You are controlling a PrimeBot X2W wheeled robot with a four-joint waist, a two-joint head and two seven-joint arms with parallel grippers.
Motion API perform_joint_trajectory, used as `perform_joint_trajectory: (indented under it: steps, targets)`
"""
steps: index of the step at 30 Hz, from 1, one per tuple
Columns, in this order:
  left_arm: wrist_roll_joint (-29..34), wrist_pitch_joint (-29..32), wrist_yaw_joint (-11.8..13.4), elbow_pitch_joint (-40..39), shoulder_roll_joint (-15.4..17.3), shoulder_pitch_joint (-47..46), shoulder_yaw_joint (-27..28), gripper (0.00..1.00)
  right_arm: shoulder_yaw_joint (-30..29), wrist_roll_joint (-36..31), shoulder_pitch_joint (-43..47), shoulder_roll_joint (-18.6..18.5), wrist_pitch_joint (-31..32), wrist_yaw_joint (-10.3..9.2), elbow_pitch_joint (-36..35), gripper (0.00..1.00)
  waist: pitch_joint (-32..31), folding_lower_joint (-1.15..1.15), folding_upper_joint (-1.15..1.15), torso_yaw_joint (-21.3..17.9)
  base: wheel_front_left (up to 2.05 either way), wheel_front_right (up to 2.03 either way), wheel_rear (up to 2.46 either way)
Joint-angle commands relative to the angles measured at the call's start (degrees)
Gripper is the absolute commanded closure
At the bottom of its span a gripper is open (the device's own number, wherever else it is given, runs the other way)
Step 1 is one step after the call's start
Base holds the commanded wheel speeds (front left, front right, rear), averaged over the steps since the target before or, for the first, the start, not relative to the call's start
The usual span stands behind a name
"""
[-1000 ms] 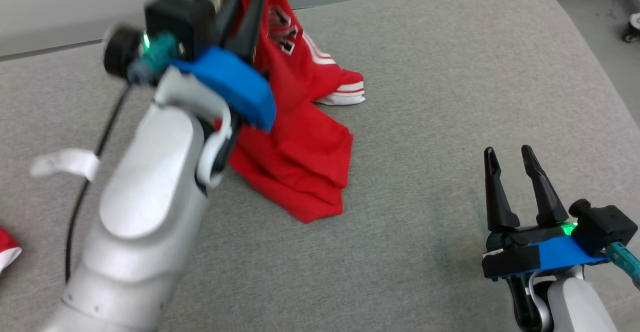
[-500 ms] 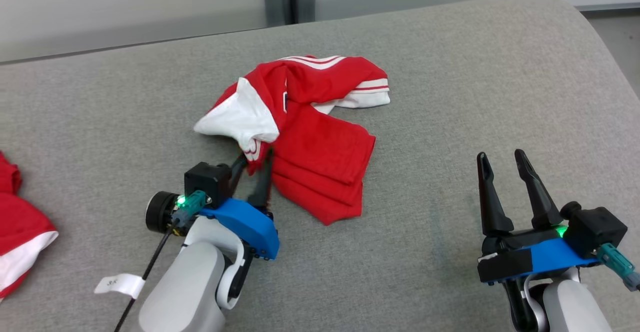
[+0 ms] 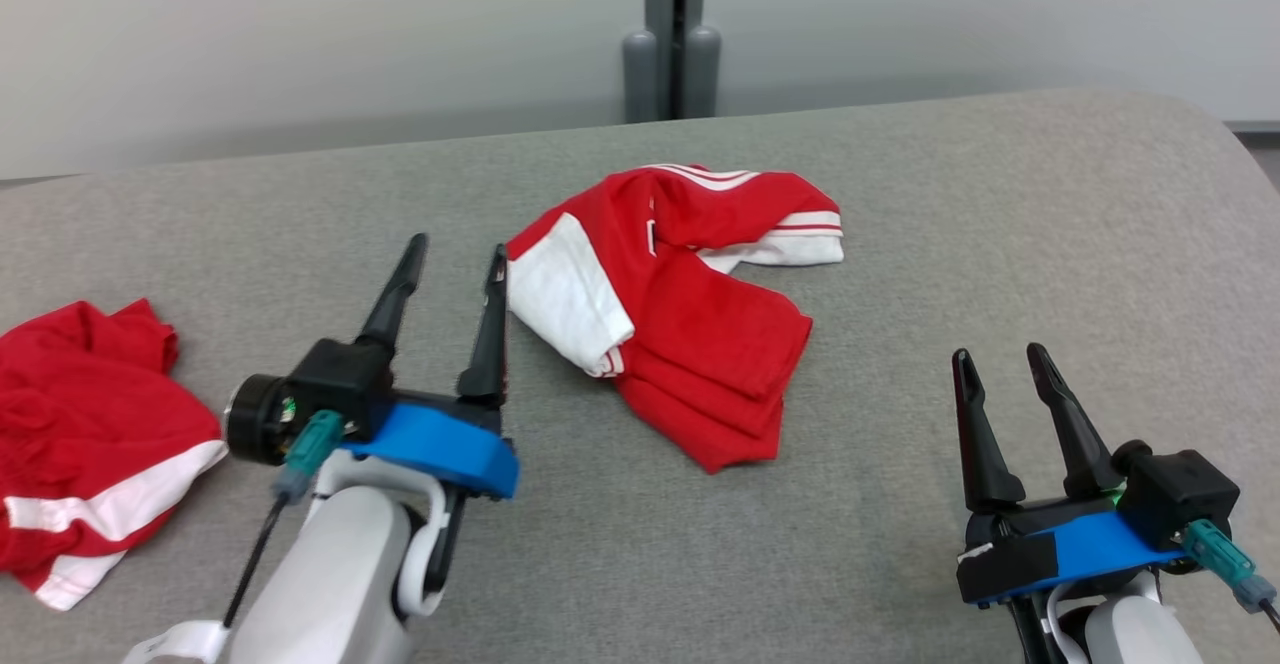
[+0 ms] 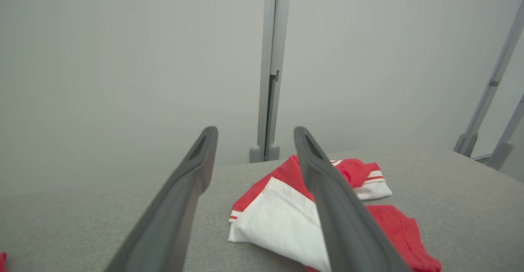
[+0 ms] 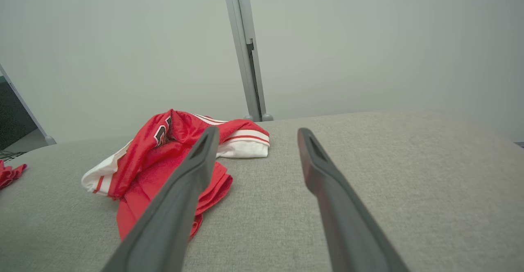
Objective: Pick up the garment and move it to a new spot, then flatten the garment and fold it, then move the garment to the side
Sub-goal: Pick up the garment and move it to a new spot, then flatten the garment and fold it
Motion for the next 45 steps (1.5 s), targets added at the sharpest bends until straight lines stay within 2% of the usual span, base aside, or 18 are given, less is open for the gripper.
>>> perform_joint_trajectory:
  steps: [1,10,15,28,45]
  targets:
    - [0.0,-0.3,0.3,-0.5,0.6,0.8,0.6,0.00,-0.2,-0.5,0.4,-0.3,0.0,0.03,-0.2,0.00,-0.1,0.01,0.00,0.4,0.00,0.00,0.00]
    - [0.6,-0.4,2.7,-6.2,3.9,8.3,8.1,0.00,-0.7,-1.2,1.6,-0.3,1.4,0.03,-1.2,0.00,-2.1,0.01,0.00,4.0,0.00,0.00,0.00]
    - [1.6,-0.4,2.9,-8.7,4.7,13.0,11.5,0.00,-1.0,-1.4,2.7,-0.3,2.2,0.03,-1.6,0.00,-3.5,0.01,0.00,5.1,0.00,0.00,0.00]
    - [3.2,-0.4,1.0,-10.9,3.3,21.8,15.4,0.00,-1.7,-1.8,6.3,-0.3,3.6,0.03,-2.4,0.00,-6.8,0.01,0.00,6.6,0.00,0.00,0.00]
    - [5.2,-0.4,-0.5,-9.5,2.1,23.0,16.8,0.00,-2.7,-1.5,8.4,-0.3,4.6,0.03,-2.8,0.00,-7.2,0.01,0.00,7.0,0.00,0.00,0.00]
